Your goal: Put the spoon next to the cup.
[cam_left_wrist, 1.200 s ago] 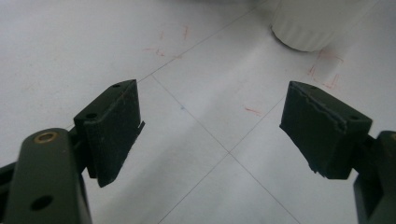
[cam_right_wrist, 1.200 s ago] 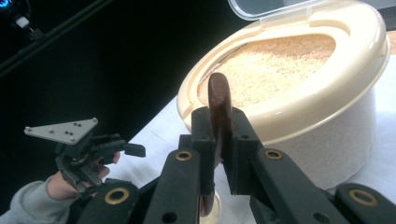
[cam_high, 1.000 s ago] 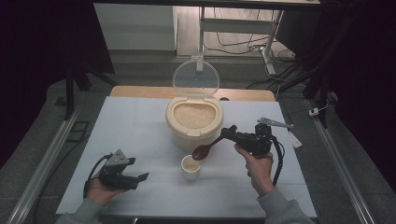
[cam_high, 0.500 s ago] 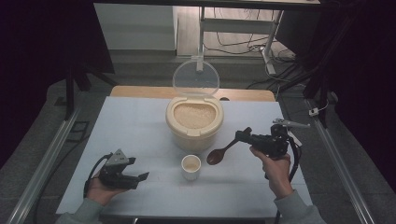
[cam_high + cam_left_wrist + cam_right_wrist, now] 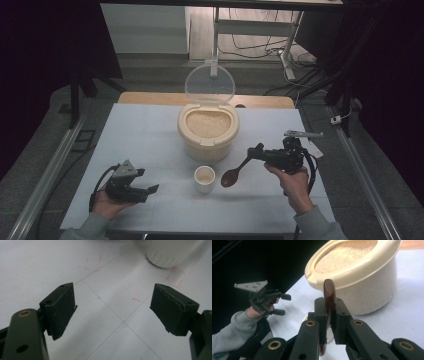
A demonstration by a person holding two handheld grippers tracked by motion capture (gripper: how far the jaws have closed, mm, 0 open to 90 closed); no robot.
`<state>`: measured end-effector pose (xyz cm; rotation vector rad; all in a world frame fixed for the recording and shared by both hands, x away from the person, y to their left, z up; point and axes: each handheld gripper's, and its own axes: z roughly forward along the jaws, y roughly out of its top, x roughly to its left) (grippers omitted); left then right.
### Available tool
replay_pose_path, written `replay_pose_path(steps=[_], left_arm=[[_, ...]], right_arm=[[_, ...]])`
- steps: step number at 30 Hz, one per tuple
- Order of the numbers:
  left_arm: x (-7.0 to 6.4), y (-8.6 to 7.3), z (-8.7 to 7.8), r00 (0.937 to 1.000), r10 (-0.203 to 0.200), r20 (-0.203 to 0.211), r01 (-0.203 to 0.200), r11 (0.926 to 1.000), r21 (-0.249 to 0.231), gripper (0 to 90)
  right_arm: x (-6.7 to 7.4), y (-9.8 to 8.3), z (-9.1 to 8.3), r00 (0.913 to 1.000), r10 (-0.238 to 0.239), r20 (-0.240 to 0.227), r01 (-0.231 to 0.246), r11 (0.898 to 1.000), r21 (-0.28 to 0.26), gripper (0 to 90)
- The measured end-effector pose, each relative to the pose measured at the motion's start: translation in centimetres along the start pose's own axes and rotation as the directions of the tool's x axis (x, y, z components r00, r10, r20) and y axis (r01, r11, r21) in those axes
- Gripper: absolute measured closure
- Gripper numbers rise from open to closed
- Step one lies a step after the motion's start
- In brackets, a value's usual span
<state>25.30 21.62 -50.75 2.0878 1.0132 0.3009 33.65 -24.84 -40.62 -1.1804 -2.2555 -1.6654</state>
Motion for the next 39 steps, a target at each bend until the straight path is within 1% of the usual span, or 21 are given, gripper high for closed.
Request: replay_pose_path(steps=[5,10,13,18,25,33,35,39], left_arm=[[0.0,0.0,0.1,1.0,0.001,-0.001,-0.001,1.0,0.003,20.3],[0.0,0.0,0.1,1.0,0.002,-0.002,-0.002,1.0,0.003,20.3],[0.0,0.0,0.1,1.0,0.002,-0.002,-0.002,1.0,0.004,20.3],[0.0,0.0,0.1,1.0,0.003,-0.002,-0.003,1.0,0.004,20.2],[0.0,0.0,0.1,1.0,0.004,-0.002,-0.004,1.0,0.008,20.3],[0.0,0.0,0.2,1.0,0.006,-0.002,-0.006,0.9999,0.012,20.3],[0.0,0.0,0.2,1.0,0.007,-0.002,-0.007,0.9999,0.013,20.2],[0.0,0.0,0.2,1.0,0.007,-0.003,-0.007,0.9999,0.012,20.3]], right_arm=[[-0.1,-0.3,0.3,0.9999,0.002,-0.015,-0.002,0.999,0.037,83.2],[-0.2,-0.9,0.9,0.9994,0.007,-0.033,-0.004,0.997,0.083,83.2],[-0.3,-1.3,1.3,0.9985,0.011,-0.053,-0.006,0.994,0.107,83.2],[-0.6,-1.9,2.1,0.9971,0.016,-0.074,-0.005,0.988,0.151,83.2],[-0.9,-2.3,2.8,0.996,0.027,-0.085,-0.01,0.981,0.194,83.2],[-1.3,-2.6,3.6,0.9953,0.04,-0.088,-0.015,0.965,0.261,83.2],[-1.3,-2.6,3.8,0.9958,0.037,-0.083,-0.013,0.963,0.27,83.1],[-1.6,-2.7,4.2,0.9969,0.031,-0.072,-0.011,0.962,0.272,83.0]])
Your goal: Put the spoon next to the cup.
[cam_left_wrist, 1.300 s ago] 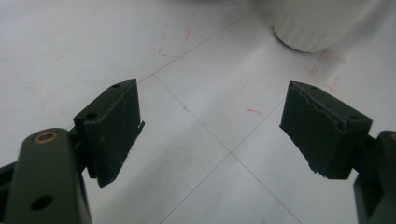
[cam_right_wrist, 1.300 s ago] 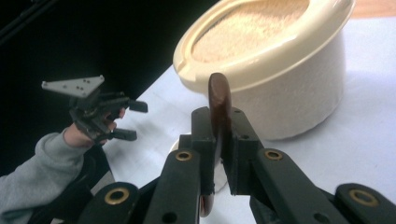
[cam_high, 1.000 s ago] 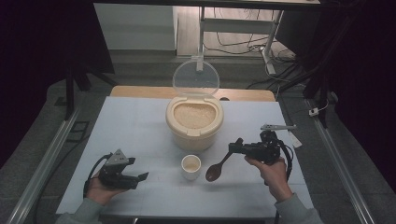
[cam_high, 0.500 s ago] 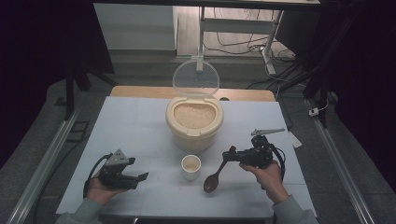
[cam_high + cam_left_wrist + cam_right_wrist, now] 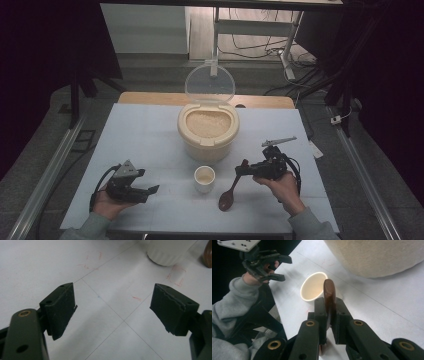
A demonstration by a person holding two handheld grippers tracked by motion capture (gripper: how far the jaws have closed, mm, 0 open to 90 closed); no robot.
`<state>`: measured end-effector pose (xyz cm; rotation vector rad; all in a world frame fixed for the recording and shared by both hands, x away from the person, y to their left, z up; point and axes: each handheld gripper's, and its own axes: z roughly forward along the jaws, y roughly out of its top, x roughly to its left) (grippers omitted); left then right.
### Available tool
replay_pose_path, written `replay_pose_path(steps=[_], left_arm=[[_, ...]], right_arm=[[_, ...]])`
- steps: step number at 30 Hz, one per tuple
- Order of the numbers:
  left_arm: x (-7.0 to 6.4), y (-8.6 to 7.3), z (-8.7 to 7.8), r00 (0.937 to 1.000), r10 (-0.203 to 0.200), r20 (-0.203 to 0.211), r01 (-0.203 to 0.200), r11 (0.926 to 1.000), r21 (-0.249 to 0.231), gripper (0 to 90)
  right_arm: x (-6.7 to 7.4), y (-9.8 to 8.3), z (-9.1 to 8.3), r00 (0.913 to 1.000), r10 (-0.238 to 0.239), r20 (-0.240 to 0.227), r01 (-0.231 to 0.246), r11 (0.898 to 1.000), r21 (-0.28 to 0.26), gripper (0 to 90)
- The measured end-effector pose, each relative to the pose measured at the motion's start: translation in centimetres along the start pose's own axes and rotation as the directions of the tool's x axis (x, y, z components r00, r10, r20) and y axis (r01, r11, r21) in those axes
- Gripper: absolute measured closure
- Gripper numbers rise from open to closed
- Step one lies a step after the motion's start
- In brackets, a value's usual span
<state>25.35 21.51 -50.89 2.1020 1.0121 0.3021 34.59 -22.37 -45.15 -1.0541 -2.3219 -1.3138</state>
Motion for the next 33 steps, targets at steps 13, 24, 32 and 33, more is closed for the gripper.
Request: replay_pose_path(steps=[13,24,32,33], left_arm=[[0.0,0.0,0.0,1.0,0.003,-0.001,-0.003,1.0,0.004,20.3],[0.0,0.0,0.1,1.0,0.005,-0.001,-0.005,1.0,0.008,20.2],[0.0,-0.1,0.2,1.0,0.006,-0.001,-0.006,0.9999,0.011,20.2],[0.0,-0.1,0.2,1.0,0.006,-0.001,-0.006,0.9999,0.012,20.2]], right_arm=[[-1.6,-0.2,1.1,0.9989,0.046,0.006,-0.045,0.997,-0.062,80.8],[-3.7,-1.3,2.0,0.9956,0.092,0.02,-0.089,0.988,-0.129,77.1],[-4.7,-1.6,2.6,0.9917,0.124,0.035,-0.118,0.983,-0.141,74.9],[-4.8,-1.6,2.7,0.991,0.127,0.041,-0.12,0.982,-0.143,74.5]])
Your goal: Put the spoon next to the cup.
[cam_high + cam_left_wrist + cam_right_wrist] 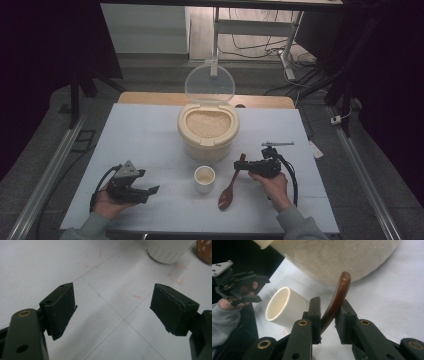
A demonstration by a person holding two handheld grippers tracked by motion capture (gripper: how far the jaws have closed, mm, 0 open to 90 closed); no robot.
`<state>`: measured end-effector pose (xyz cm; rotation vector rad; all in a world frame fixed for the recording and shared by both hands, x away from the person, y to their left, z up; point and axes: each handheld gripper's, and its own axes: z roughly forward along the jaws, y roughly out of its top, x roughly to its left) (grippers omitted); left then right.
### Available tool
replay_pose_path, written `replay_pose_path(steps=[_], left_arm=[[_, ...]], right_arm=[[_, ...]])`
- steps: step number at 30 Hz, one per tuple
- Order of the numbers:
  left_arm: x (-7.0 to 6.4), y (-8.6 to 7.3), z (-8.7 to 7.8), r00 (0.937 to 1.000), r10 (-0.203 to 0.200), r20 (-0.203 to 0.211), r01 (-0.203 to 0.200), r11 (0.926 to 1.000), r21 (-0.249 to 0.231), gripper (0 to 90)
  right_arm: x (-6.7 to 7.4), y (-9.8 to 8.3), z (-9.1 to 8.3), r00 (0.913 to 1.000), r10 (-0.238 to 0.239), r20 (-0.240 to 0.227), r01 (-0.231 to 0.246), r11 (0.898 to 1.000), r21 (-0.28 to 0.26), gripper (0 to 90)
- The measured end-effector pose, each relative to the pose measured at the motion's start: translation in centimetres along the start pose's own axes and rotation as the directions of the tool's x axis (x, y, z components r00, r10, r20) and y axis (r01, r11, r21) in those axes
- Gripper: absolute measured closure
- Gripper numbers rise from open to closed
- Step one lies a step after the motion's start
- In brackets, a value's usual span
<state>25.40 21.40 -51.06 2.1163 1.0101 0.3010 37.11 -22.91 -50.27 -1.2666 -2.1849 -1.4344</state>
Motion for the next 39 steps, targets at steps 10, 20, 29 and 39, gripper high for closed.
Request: replay_pose_path(steps=[10,20,29,39], left_arm=[[0.0,0.0,0.1,1.0,0.002,0.002,-0.002,1.0,0.003,20.2],[0.0,0.0,0.1,1.0,0.004,0.002,-0.004,1.0,0.005,20.2],[0.0,0.0,0.1,1.0,0.004,0.003,-0.004,1.0,0.007,20.2],[0.0,0.0,0.2,1.0,0.006,0.005,-0.006,0.9999,0.009,20.2]], right_arm=[[-0.9,-0.2,0.8,0.9993,0.013,0.036,-0.013,1.0,0.001,71.4],[-1.2,-0.5,1.4,0.9928,-0.024,0.117,0.024,1.0,0.007,65.6],[-1.0,-0.5,1.8,0.9735,-0.102,0.205,0.097,0.995,0.032,57.9],[-1.0,-0.6,2.1,0.9557,-0.138,0.26,0.13,0.99,0.044,50.8]])
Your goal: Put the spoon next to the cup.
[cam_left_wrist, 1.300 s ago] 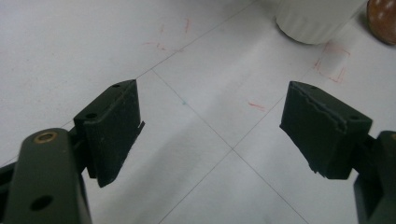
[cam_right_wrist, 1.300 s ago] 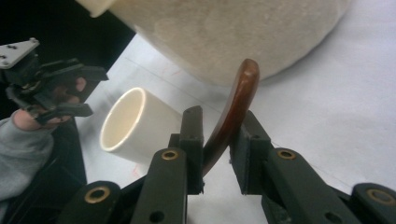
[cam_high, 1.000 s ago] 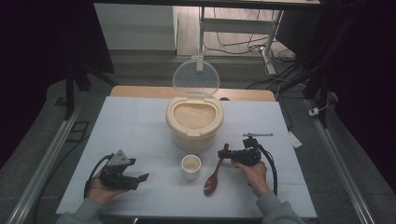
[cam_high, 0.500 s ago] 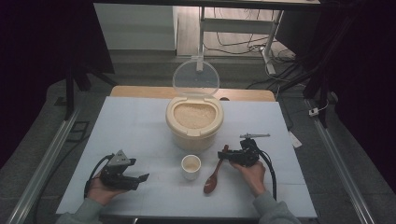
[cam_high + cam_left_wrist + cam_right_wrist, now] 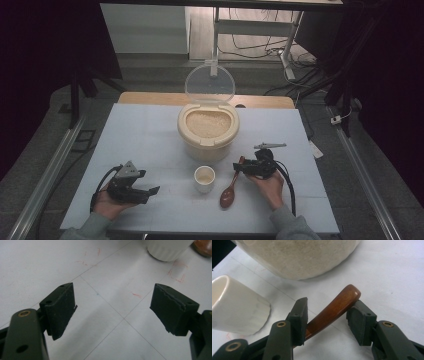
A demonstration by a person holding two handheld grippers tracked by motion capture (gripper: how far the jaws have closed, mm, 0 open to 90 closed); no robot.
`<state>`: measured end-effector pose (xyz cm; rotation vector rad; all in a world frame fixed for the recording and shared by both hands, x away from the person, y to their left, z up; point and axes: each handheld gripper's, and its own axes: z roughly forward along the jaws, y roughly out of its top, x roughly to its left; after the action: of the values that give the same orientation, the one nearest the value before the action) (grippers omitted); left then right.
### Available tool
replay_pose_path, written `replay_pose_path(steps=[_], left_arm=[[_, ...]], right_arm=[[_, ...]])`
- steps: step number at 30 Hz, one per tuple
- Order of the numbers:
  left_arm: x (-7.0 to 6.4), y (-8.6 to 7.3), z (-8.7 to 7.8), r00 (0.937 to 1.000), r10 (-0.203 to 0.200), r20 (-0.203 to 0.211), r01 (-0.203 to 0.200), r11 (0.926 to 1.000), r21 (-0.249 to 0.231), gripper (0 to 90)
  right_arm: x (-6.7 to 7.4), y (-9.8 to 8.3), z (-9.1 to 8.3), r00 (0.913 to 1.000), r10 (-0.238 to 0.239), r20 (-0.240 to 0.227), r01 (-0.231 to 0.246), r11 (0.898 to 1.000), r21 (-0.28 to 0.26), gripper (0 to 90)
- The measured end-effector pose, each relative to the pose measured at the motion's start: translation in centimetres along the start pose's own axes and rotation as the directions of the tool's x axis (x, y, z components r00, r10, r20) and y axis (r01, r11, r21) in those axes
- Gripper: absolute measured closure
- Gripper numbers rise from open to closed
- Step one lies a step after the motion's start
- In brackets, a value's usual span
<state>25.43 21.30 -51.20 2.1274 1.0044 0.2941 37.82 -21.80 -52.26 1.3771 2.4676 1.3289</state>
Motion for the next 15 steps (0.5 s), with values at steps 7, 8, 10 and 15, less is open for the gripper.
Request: replay_pose_path(steps=[7,8,10,15], left_arm=[[0.0,0.0,-0.01,1.0,0.001,0.0,-0.001,1.0,0.001,20.2],[0.0,0.0,-0.01,1.0,0.002,0.0,-0.002,1.0,0.001,20.2],[-0.01,0.0,-0.01,1.0,0.001,0.0,-0.001,1.0,0.0,20.2],[-0.01,0.0,-0.02,1.0,0.0,0.0,0.0,1.0,-0.001,20.2]], right_arm=[[-0.1,0.08,-0.11,0.999,-0.006,0.044,0.007,1.0,-0.023,42.5],[-0.1,0.09,-0.15,0.9986,-0.008,0.053,0.01,1.0,-0.029,41.9],[-0.13,0.13,-0.28,0.9984,-0.006,0.057,0.008,0.999,-0.039,41.7],[-0.12,0.2,-0.65,0.9985,-0.022,0.051,0.024,0.998,-0.054,41.3]])
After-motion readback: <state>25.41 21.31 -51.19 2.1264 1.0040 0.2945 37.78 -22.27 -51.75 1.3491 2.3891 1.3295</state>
